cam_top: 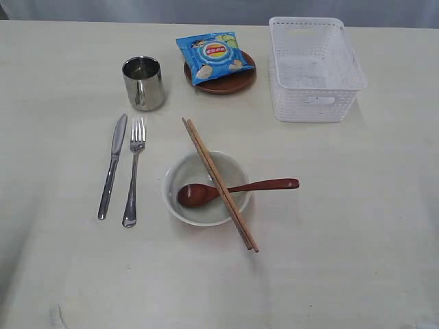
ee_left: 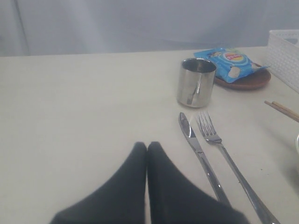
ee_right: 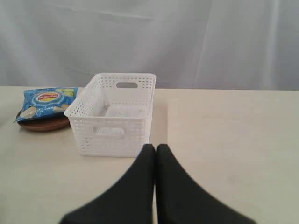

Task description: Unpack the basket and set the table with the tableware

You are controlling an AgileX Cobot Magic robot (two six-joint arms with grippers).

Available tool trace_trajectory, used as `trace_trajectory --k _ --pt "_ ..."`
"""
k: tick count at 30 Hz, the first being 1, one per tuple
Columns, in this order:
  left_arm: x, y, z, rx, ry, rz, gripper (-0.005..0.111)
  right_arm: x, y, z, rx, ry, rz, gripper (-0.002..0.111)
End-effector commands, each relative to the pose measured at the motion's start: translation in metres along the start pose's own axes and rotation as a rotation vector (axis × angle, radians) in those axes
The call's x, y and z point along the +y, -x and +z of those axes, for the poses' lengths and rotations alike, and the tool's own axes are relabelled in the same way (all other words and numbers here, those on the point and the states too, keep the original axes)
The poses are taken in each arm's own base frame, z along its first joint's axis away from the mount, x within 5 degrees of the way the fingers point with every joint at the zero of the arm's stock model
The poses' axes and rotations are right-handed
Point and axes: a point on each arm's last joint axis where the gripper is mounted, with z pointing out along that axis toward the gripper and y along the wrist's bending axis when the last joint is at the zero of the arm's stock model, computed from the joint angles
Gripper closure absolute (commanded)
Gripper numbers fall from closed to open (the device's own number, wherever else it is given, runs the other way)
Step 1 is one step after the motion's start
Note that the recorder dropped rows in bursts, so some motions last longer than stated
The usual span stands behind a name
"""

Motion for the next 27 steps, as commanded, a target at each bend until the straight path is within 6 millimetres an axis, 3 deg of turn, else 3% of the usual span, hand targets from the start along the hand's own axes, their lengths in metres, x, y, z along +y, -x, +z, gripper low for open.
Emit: trace_trajectory --k 1,8,27 --pt "-0.0001 0.0000 0.0002 -0.010 -0.003 0.005 0.107 0.0019 -0.0054 0.0002 0.031 0.033 -0.001 0.108" --pt "-0.0001 0.0000 0.0002 -0.010 -0.003 0.005 0.107 0.0024 -0.0130 -0.0005 0.115 0.049 -0.054 0.108" --pt "-0.0001 0.0000 0.0002 -0.010 -0.003 0.005 0.107 0.0022 -0.0131 -0.0005 0.116 0.049 -0.073 0.108"
